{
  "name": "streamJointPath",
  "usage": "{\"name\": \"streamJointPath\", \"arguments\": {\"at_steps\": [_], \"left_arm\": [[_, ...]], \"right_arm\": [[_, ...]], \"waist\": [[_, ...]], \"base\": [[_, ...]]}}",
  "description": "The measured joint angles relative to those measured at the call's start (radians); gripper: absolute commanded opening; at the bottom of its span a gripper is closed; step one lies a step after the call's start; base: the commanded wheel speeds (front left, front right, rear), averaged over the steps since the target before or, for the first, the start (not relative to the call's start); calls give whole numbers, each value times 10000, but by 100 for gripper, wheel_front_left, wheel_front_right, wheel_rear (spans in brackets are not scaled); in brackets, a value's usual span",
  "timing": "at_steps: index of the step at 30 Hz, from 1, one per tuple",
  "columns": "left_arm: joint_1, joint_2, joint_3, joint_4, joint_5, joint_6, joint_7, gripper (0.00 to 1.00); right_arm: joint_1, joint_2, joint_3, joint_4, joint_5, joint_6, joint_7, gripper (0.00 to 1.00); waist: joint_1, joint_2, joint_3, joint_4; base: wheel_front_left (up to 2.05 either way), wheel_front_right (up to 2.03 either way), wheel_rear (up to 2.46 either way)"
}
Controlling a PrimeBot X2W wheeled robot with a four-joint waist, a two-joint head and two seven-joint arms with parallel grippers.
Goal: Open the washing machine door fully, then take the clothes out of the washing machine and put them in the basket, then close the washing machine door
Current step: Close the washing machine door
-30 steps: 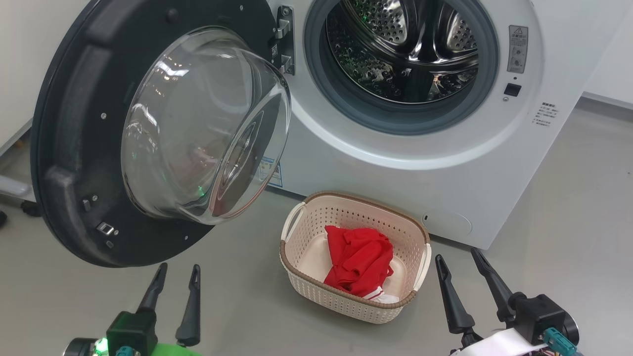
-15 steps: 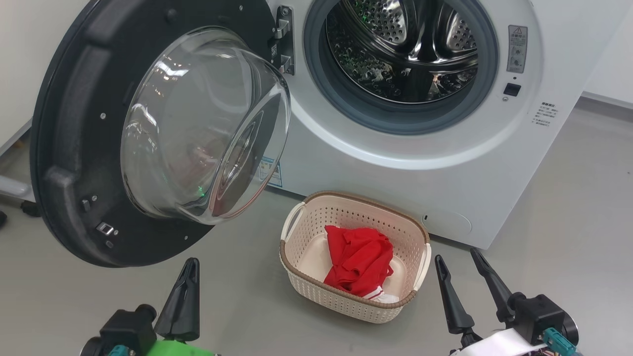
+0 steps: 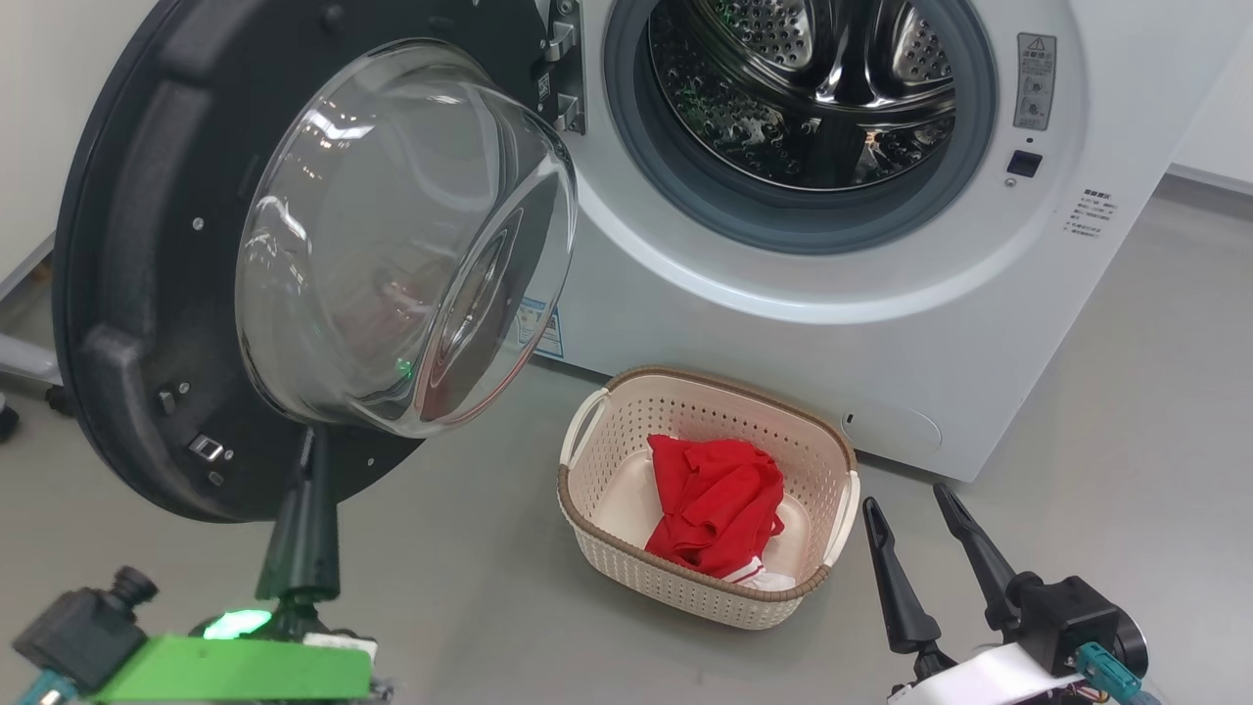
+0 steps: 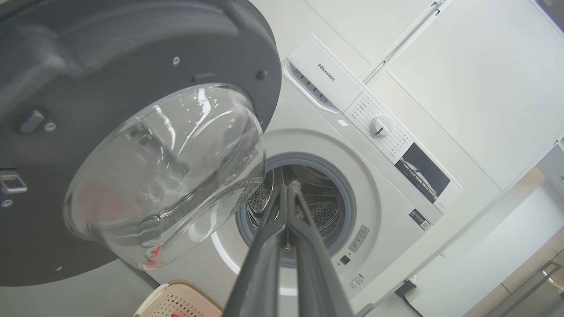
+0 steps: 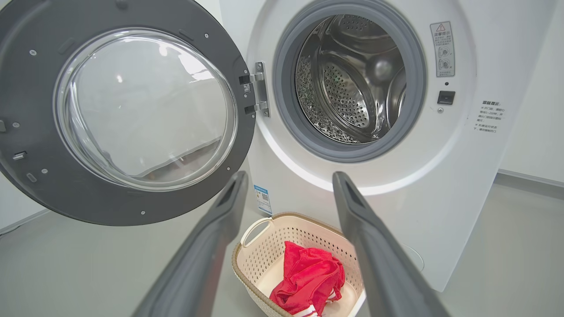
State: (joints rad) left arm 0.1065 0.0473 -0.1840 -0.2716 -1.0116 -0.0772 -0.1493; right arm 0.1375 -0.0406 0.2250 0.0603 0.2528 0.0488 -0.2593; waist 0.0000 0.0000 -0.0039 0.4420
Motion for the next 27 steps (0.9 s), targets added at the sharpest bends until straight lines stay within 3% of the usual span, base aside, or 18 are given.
{"name": "streamJointPath", "arguments": {"at_steps": [6, 15, 20, 27], "left_arm": [[-701, 0, 608, -796, -1360, -86, -280, 0], [-2190, 119, 2826, -1279, -2291, -50, -366, 0], [-3007, 905, 3925, -761, -2918, 305, -65, 0], [-3987, 1624, 5137, 972, -4125, 1162, 562, 0]], "right_arm": [[-53, -4, -12, 0, -4, 0, 0, 100], [-57, -25, -35, -31, -21, 4, 0, 100], [-64, -48, -4, -63, -92, 12, 0, 100], [-71, -69, 21, -63, -92, 19, 0, 100]], "waist": [[0, 0, 21, 32], [0, 0, 125, 137], [0, 0, 268, 128], [0, 0, 391, 82]], "base": [[0, 0, 0], [0, 0, 0], [0, 0, 0], [0, 0, 0]]}}
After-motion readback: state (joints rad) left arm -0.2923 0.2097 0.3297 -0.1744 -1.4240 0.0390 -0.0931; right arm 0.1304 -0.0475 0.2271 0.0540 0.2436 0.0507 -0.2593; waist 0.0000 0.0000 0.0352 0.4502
